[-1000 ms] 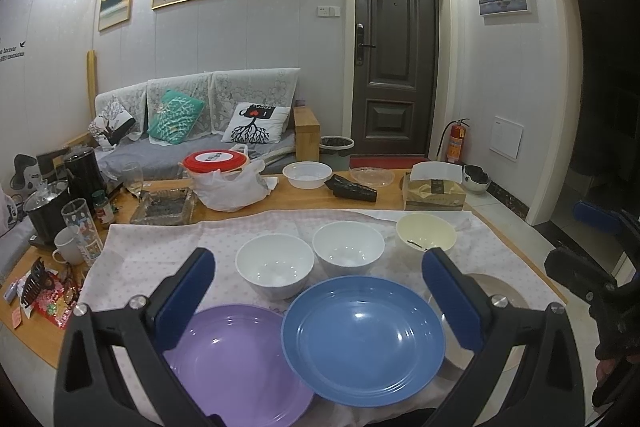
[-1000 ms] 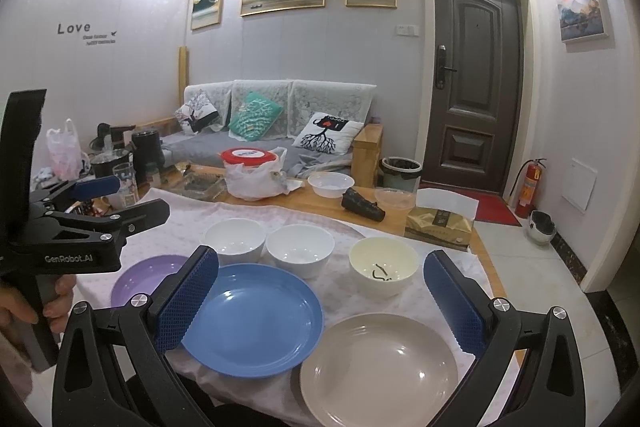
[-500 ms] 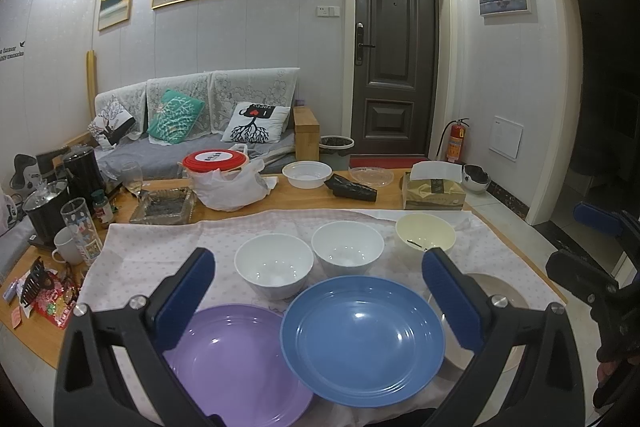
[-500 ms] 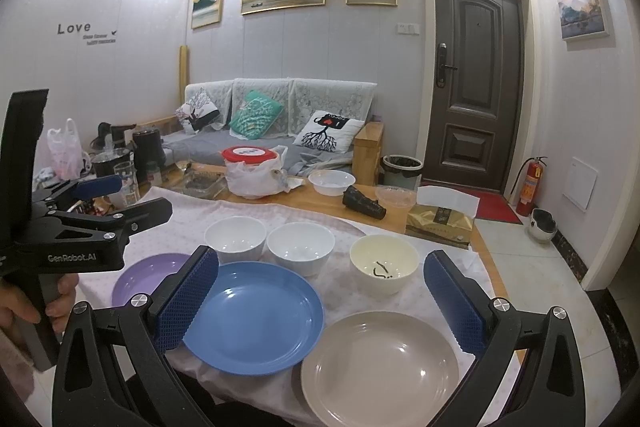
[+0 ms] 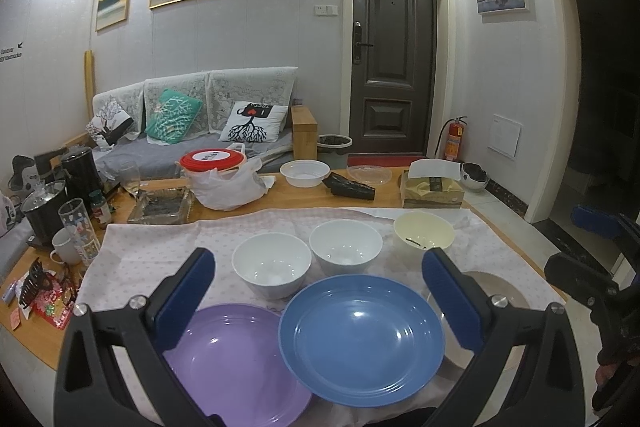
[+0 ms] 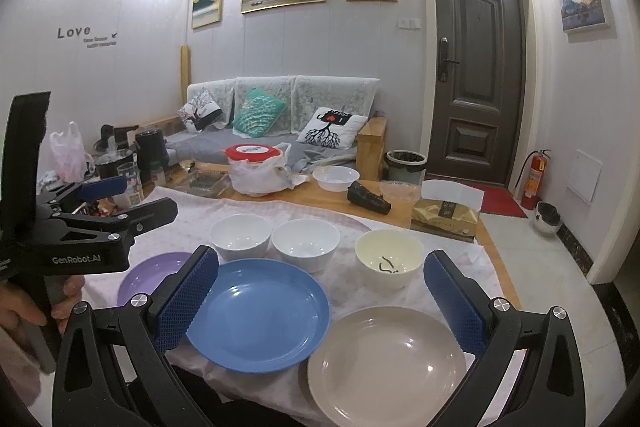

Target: Organize plates and bowls

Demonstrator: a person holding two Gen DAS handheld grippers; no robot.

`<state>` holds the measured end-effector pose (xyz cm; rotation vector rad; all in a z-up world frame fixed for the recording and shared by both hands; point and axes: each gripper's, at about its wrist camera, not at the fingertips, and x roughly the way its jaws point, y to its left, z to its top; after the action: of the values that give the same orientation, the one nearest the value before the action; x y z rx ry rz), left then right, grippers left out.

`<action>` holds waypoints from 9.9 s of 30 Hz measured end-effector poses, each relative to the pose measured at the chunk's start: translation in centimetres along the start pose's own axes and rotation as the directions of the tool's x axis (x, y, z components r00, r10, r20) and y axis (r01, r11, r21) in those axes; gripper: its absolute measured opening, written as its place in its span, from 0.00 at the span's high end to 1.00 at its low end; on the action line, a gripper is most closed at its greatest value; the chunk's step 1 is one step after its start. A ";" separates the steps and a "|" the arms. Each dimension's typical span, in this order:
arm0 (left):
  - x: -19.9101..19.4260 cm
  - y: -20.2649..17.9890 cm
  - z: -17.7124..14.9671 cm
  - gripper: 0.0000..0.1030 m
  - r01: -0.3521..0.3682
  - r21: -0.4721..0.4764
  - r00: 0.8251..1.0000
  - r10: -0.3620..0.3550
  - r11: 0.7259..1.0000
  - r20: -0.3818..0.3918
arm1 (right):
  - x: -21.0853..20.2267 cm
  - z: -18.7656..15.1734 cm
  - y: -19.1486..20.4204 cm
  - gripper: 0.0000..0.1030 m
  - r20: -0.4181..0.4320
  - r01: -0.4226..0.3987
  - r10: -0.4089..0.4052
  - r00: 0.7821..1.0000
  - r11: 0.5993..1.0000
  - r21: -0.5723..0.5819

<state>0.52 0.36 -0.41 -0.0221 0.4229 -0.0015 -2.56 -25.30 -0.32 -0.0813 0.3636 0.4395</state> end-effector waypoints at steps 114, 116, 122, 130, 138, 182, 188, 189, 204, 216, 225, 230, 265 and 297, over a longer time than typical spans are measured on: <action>17.1 -14.5 -8.6 0.91 0.242 0.151 0.864 -0.142 0.959 -0.484 | 6.8 -14.6 -16.3 0.87 -0.389 0.243 -0.093 0.917 0.901 0.358; 17.3 -14.4 -8.8 0.91 0.244 0.152 0.860 -0.141 0.958 -0.490 | 7.0 -14.5 -16.2 0.87 -0.393 0.247 -0.098 0.914 0.903 0.350; 17.2 -14.2 -8.5 0.91 0.250 0.142 0.869 -0.157 0.958 -0.469 | 7.1 -14.3 -15.7 0.84 -0.413 0.260 -0.113 0.904 0.912 0.318; 16.7 -13.4 -7.9 0.88 0.262 0.121 0.874 -0.182 0.957 -0.450 | 7.6 -13.9 -14.6 0.67 -0.444 0.273 -0.132 0.886 0.923 0.271; 14.1 -9.8 -6.3 0.73 0.243 0.055 0.902 -0.205 0.968 -0.381 | 5.9 -11.4 -12.6 0.46 -0.395 0.274 -0.164 0.904 0.931 0.241; 9.7 20.5 -14.6 0.74 -0.083 -0.337 0.923 -0.055 0.938 -0.382 | 20.6 -8.7 13.7 0.74 -0.584 -0.218 0.246 0.774 0.969 0.119; 10.4 20.4 -15.0 0.86 -0.090 -0.334 0.915 -0.055 0.938 -0.401 | 21.2 -9.3 13.7 0.84 -0.606 -0.215 0.244 0.757 0.969 0.121; 10.5 20.5 -15.1 0.88 -0.092 -0.334 0.914 -0.054 0.938 -0.402 | 21.2 -9.4 13.6 0.85 -0.609 -0.215 0.245 0.754 0.969 0.122; 9.8 19.3 -14.0 0.91 -0.097 -0.314 0.919 -0.036 0.945 -0.392 | 20.6 -8.9 13.1 0.85 -0.586 -0.195 0.220 0.780 0.975 0.106; 8.5 16.9 -12.5 0.91 -0.098 -0.295 0.929 -0.019 0.950 -0.369 | 17.8 -7.5 11.3 0.85 -0.521 -0.189 0.200 0.830 0.979 0.075; 6.6 14.1 -11.4 0.91 -0.107 -0.270 0.936 0.006 0.957 -0.351 | 15.6 -7.3 8.7 0.85 -0.477 -0.200 0.223 0.850 0.975 0.099; 6.7 11.2 -10.3 0.91 -0.091 -0.236 0.938 0.003 0.967 -0.348 | 14.2 -7.2 6.5 0.85 -0.442 -0.177 0.209 0.872 0.978 0.113; 13.6 -12.7 -7.3 0.86 0.196 0.045 0.886 -0.158 0.980 -0.435 | 4.9 -11.2 -13.7 0.85 -0.378 0.168 -0.079 0.922 0.964 0.208; 16.4 -14.9 -8.7 0.86 0.199 0.157 0.866 -0.098 0.967 -0.490 | 7.6 -13.2 -13.7 0.82 -0.471 0.258 -0.203 0.859 0.964 0.056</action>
<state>11.92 -14.85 -14.70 0.1516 0.9185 -0.2087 5.44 -36.64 -15.43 -0.1144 0.8417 0.1520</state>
